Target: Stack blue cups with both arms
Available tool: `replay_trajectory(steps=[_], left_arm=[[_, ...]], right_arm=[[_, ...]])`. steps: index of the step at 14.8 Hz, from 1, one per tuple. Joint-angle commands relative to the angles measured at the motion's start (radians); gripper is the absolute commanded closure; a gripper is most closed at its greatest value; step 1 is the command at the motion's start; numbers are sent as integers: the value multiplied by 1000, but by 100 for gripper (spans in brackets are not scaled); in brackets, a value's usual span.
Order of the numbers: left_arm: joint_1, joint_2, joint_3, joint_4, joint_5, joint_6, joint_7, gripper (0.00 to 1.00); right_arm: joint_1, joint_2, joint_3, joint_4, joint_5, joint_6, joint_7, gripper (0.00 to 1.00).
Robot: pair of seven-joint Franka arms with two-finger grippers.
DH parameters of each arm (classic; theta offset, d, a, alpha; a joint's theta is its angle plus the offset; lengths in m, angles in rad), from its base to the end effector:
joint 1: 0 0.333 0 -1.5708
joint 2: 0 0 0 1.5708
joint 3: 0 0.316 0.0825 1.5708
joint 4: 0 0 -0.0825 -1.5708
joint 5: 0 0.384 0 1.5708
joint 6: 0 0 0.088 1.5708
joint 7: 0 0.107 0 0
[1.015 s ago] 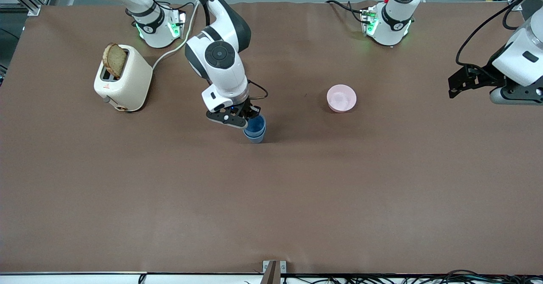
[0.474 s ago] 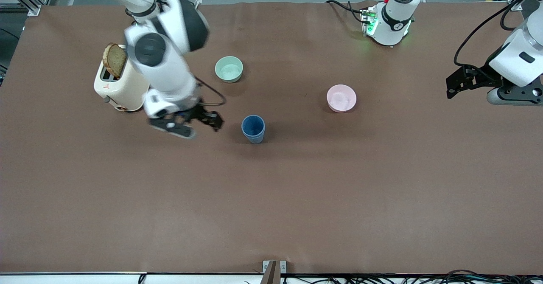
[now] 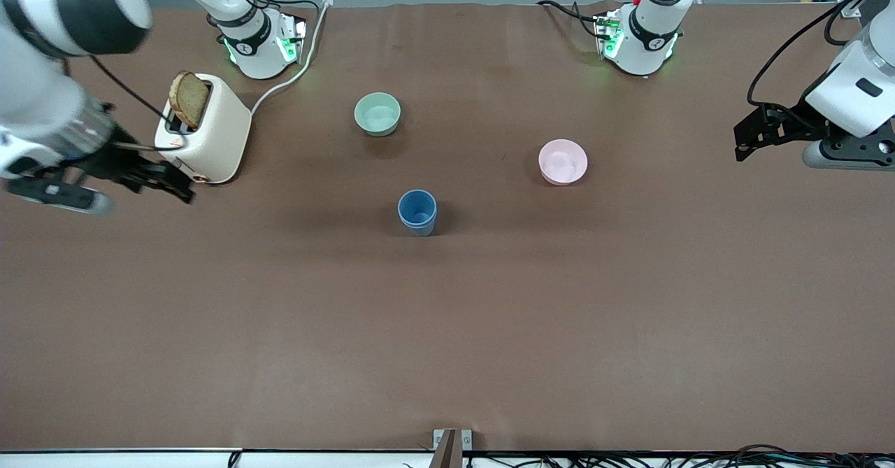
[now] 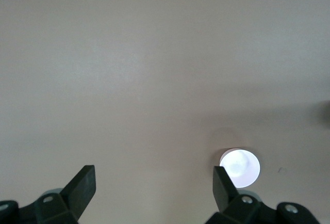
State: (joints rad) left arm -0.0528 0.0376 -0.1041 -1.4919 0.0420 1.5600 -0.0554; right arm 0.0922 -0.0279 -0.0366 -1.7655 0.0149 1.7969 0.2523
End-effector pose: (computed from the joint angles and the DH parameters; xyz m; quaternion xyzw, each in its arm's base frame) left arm 0.5597 -0.0827 0.6399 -0.9984 0.0501 -0.0173 0.0173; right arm 0.5593 0.0322 0.5672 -0.9946 0.0996 -0.0281 0.0123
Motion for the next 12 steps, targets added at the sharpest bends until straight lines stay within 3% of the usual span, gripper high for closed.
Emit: replay_trajectory(steps=[1,4,6,9,12], left_arm=[[10,-19,-3,4,-16,-11,-1,0],[10,-22,-2,7,-16,-29,0,0],[10,-21,-2,9,-14,-29,2,0],[5,-18,-3,10,-2,-29,15,0],[4,-15,-2,10,6,-29,14,0]], right_arm=[[-104,-110,24,-37,-6,-82,-154,0],[-144,-149,21,-13,-26,-192,-226,0],[-170,-138,24,129,-29,-284,-257,0],[-178,-58,24,294,-26,-389,-262,0],[-172,5,26,325,-23,-395,-274,0]])
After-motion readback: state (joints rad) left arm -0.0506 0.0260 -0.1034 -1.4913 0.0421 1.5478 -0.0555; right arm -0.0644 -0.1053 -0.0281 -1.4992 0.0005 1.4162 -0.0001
